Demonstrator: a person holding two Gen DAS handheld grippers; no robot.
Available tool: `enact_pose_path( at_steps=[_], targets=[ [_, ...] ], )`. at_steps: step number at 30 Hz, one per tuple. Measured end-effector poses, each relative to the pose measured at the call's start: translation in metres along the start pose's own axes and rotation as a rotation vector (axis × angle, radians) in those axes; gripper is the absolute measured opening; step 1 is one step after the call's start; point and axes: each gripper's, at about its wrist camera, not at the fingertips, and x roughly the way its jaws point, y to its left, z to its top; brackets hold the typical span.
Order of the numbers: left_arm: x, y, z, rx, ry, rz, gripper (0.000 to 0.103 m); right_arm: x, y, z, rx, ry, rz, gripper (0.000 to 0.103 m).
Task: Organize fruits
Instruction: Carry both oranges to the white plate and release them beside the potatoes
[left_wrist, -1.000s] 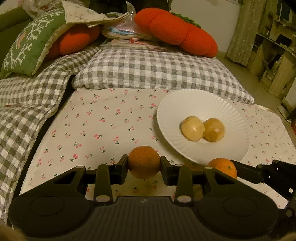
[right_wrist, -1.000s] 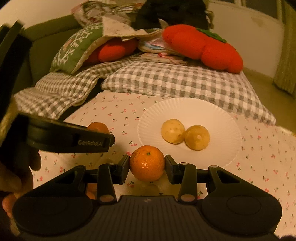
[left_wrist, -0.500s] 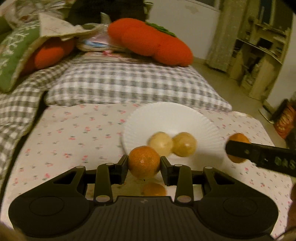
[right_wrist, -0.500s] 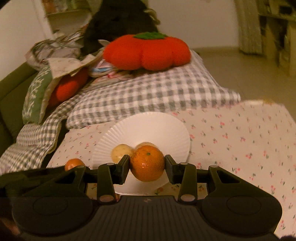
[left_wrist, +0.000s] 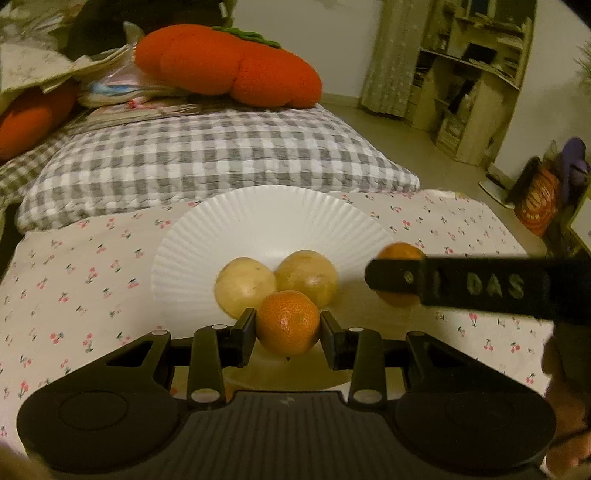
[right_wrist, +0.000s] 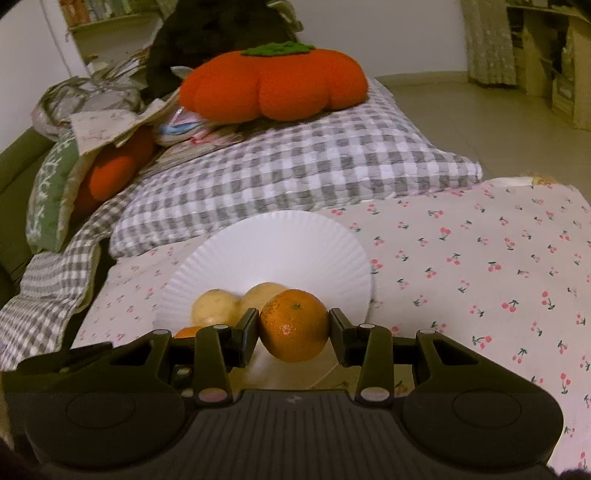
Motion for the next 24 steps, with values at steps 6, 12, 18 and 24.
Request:
enact_pose_path(
  at_steps=[6,12,18,24],
  targets=[
    [0.011,-0.005,-0.002,0.032,0.018,-0.002,0.023,0.014,-0.007,-0.001,0.016,0.02,-0.006,0.037],
    [0.007,-0.001,-0.001,0.005,0.006,-0.02,0.042,0.014,-0.007,0.001,0.009,0.013,-0.022,0.038],
    [-0.007,0.008,0.005,-0.075,-0.002,-0.065,0.046,0.001,-0.009,0.007,0.015,-0.034,-0.055,0.047],
    [-0.028,0.029,0.011,-0.165,-0.011,-0.062,0.05,-0.017,-0.001,0.012,-0.002,-0.067,-0.045,0.05]
  ],
)
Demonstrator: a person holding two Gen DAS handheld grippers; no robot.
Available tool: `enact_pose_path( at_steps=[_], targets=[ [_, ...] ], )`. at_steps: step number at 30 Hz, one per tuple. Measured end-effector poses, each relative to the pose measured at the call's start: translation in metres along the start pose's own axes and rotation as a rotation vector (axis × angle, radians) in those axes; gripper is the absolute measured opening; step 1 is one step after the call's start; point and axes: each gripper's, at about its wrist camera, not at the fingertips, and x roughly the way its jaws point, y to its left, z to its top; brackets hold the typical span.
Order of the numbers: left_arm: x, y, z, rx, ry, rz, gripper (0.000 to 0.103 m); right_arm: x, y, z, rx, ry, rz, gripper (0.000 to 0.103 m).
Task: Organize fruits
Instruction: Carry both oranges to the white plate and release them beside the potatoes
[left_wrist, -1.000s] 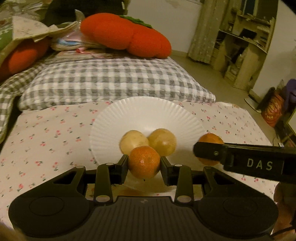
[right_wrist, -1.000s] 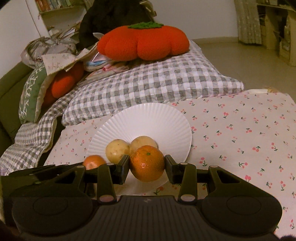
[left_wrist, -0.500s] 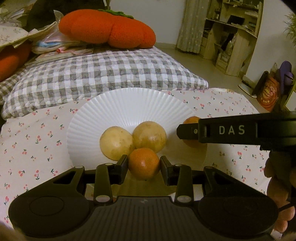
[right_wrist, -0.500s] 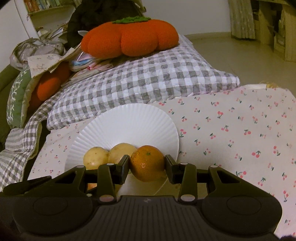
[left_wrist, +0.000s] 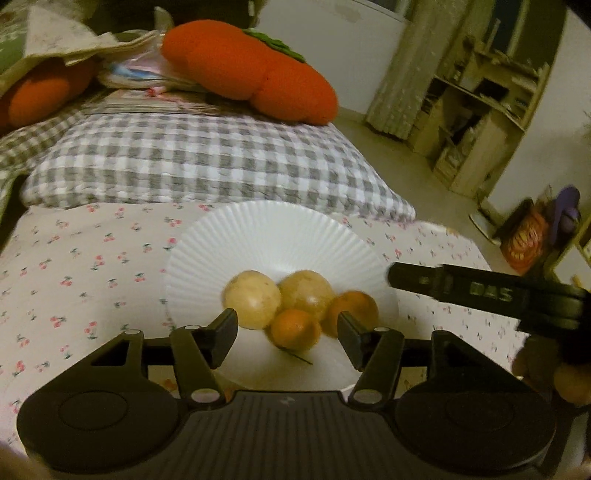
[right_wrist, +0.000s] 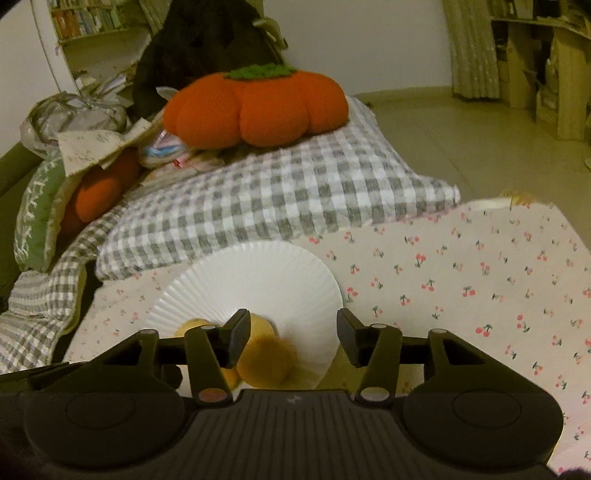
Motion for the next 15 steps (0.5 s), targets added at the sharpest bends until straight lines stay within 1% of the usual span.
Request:
enact_pose_path(
  at_steps=[2,6,7,8,9,10,11,12,15],
  targets=[
    [-0.009,0.005,0.001,-0.019,-0.005,0.013,0.052,-0.007,0.005,0.0,-0.014,-0.008,0.002,0.051],
    [-0.022,0.011,0.001,-0.033,-0.008,0.033,0.056,-0.016,0.014,-0.004,-0.045,-0.005,0.024,0.057],
    [-0.026,0.013,0.0,-0.033,-0.007,0.044,0.056,-0.018,0.016,-0.005,-0.049,-0.004,0.03,0.063],
    [-0.028,0.015,0.001,-0.035,-0.005,0.052,0.057,-0.02,0.018,-0.006,-0.053,-0.003,0.034,0.067],
    [-0.032,0.017,0.0,-0.035,-0.004,0.062,0.058,-0.022,0.02,-0.007,-0.06,-0.004,0.036,0.073],
    [-0.036,0.019,-0.001,-0.035,-0.004,0.07,0.06,-0.024,0.022,-0.008,-0.069,-0.004,0.036,0.077],
    [-0.04,0.021,-0.003,-0.035,-0.008,0.076,0.064,-0.026,0.025,-0.01,-0.079,-0.003,0.039,0.078],
    [-0.045,0.023,-0.004,-0.035,-0.012,0.082,0.068,-0.029,0.027,-0.012,-0.091,0.0,0.046,0.082],
    [-0.054,0.031,-0.008,-0.033,-0.017,0.089,0.073,-0.036,0.038,-0.018,-0.141,0.016,0.078,0.098]
  ],
)
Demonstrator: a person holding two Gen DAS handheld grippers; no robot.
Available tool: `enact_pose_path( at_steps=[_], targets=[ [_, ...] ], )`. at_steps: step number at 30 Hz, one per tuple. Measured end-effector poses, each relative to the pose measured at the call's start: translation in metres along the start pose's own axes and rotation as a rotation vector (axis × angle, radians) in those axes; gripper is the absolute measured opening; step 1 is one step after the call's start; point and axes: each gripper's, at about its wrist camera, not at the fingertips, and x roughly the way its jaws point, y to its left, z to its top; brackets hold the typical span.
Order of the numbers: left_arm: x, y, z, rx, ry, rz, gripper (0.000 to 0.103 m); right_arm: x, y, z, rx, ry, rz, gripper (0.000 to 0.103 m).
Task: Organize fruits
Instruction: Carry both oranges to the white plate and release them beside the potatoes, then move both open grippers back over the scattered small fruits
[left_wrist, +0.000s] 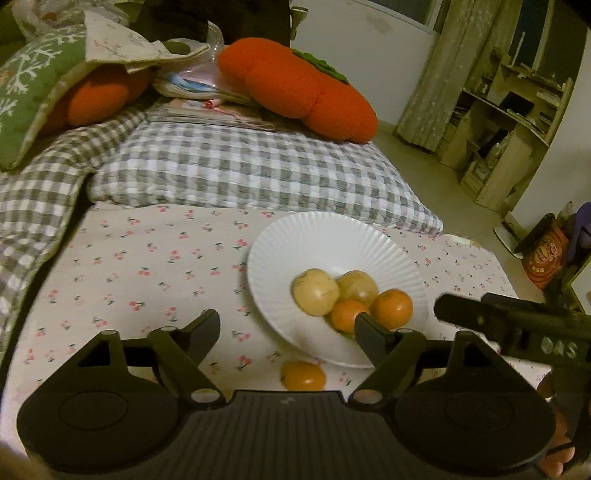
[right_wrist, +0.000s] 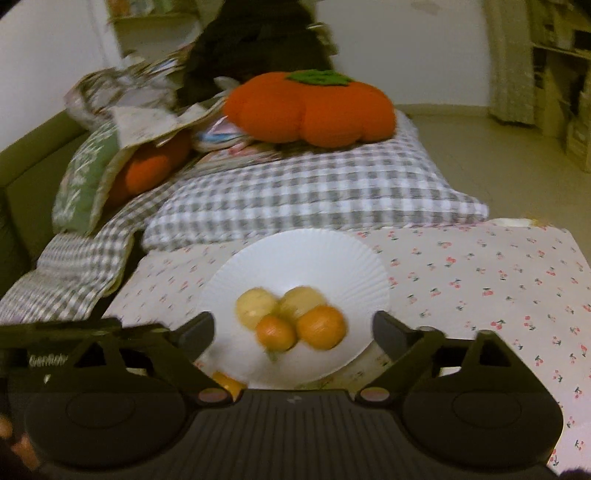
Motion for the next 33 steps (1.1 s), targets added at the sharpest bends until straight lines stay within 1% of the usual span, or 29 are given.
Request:
enact_pose_path(
  at_steps=[1,2,5,8,14,17,20,26,28,29,30,33],
  targets=[
    [-0.003,0.003,-0.002,0.003,0.001,0.003,0.074,-0.003,0.004,-0.002,-0.021,0.001,0.008,0.102],
    [-0.005,0.006,-0.003,0.007,0.002,0.006,0.076,-0.006,0.008,-0.004,-0.04,0.0,0.012,0.103],
    [-0.011,0.014,-0.008,0.023,0.009,0.02,0.08,-0.013,0.018,-0.01,-0.076,-0.002,0.023,0.103],
    [-0.018,0.023,-0.014,0.028,0.018,0.043,0.082,-0.017,0.025,-0.014,-0.084,0.005,0.04,0.103],
    [-0.029,0.034,-0.022,0.02,0.034,0.075,0.092,-0.021,0.041,-0.025,-0.127,0.019,0.076,0.103],
    [-0.029,0.036,-0.028,0.025,0.067,0.106,0.092,-0.024,0.049,-0.033,-0.163,0.027,0.095,0.103],
    [-0.029,0.039,-0.033,0.02,0.103,0.111,0.092,-0.025,0.058,-0.04,-0.205,0.045,0.115,0.103],
    [-0.031,0.04,-0.039,0.027,0.11,0.11,0.092,-0.024,0.073,-0.051,-0.291,0.097,0.195,0.102],
    [-0.034,0.039,-0.04,0.02,0.092,0.113,0.089,-0.025,0.079,-0.055,-0.334,0.103,0.208,0.102],
    [-0.034,0.038,-0.04,0.018,0.09,0.108,0.084,-0.024,0.082,-0.057,-0.353,0.106,0.21,0.102],
    [-0.034,0.038,-0.04,0.016,0.092,0.099,0.079,-0.024,0.085,-0.059,-0.367,0.109,0.211,0.102],
    [-0.03,0.037,-0.042,0.007,0.111,0.078,0.074,-0.02,0.089,-0.065,-0.394,0.135,0.218,0.101]
  ],
)
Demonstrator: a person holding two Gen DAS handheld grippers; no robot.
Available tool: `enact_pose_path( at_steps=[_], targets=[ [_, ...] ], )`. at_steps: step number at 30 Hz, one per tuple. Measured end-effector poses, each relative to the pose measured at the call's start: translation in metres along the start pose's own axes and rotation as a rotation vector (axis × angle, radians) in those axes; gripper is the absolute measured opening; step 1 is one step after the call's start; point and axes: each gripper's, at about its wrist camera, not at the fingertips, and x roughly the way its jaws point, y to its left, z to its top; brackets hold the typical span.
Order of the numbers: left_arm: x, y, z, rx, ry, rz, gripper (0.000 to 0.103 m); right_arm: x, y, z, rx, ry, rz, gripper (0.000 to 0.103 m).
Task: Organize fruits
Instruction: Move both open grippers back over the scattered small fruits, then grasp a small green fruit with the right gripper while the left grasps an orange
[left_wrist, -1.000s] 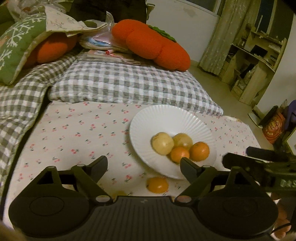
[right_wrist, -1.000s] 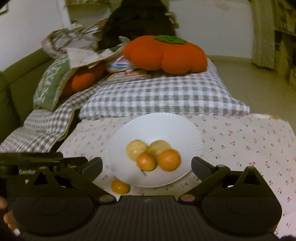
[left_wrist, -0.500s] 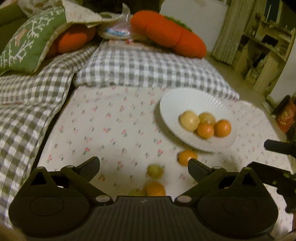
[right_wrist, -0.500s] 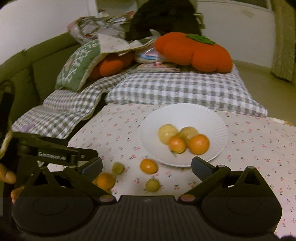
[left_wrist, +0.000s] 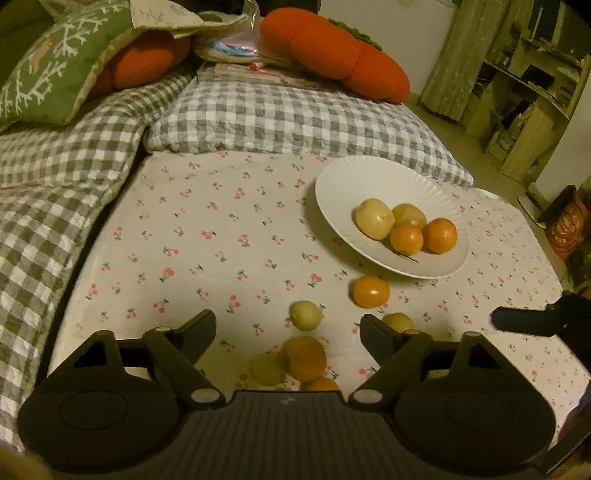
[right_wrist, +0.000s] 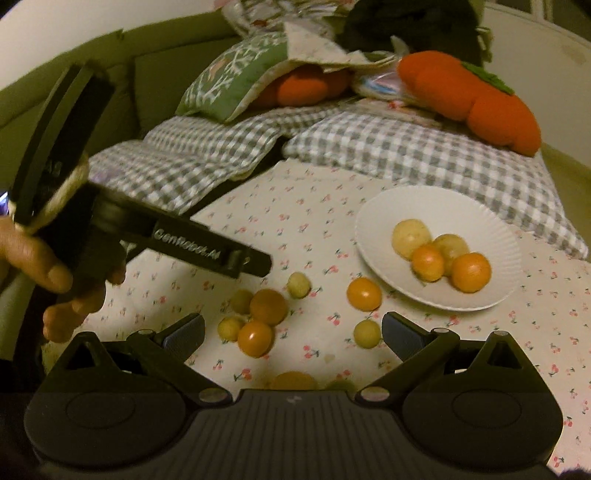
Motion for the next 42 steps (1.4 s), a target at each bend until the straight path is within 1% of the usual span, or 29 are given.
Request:
enact_pose_path(
  at_steps=[5,9,12,15,18,20,23,24,28,32,35,36,38,39,40,42],
  targets=[
    [0.007,-0.007,-0.004,0.013,0.035,-0.03,0.068,0.008,0.012,-0.006,-0.07,0.051,0.011,0.097],
    [0.011,-0.012,-0.008,0.033,0.046,-0.031,0.068,0.01,0.02,-0.01,-0.119,0.076,0.025,0.097],
    [0.015,-0.015,-0.011,0.043,0.066,-0.042,0.067,0.015,0.024,-0.014,-0.142,0.121,0.037,0.097],
    [0.017,-0.017,-0.013,0.056,0.081,-0.046,0.066,0.021,0.027,-0.019,-0.167,0.167,0.042,0.094],
    [0.014,-0.014,-0.012,0.051,0.07,-0.048,0.066,0.023,0.032,-0.021,-0.175,0.174,0.075,0.093],
    [0.01,-0.009,-0.009,0.04,0.061,-0.053,0.065,0.024,0.039,-0.022,-0.182,0.166,0.112,0.091],
    [0.003,0.001,-0.005,0.009,0.035,-0.055,0.064,0.026,0.053,-0.026,-0.175,0.125,0.173,0.082],
    [0.0,0.005,-0.003,-0.003,0.026,-0.052,0.063,0.028,0.059,-0.028,-0.179,0.115,0.187,0.078],
    [-0.003,0.014,0.0,-0.037,0.02,-0.048,0.063,0.041,0.088,-0.042,-0.236,0.077,0.194,0.065],
    [-0.003,0.015,0.001,-0.042,0.019,-0.046,0.063,0.056,0.104,-0.045,-0.236,0.044,0.201,0.06],
    [-0.002,0.015,0.001,-0.041,0.023,-0.045,0.064,0.067,0.111,-0.046,-0.221,0.021,0.199,0.059],
    [-0.002,0.015,0.001,-0.042,0.024,-0.046,0.064,0.069,0.112,-0.047,-0.219,0.02,0.195,0.055],
    [-0.001,0.016,0.001,-0.044,0.025,-0.044,0.064,0.075,0.117,-0.049,-0.233,0.022,0.19,0.045],
    [0.0,0.016,0.001,-0.045,0.026,-0.043,0.064,0.077,0.119,-0.05,-0.247,0.026,0.182,0.035],
    [0.001,0.016,0.002,-0.047,0.029,-0.042,0.064,0.078,0.119,-0.052,-0.253,0.027,0.171,0.027],
    [0.003,0.017,0.001,-0.049,0.033,-0.043,0.064,0.079,0.117,-0.051,-0.248,0.028,0.171,0.025]
  ],
)
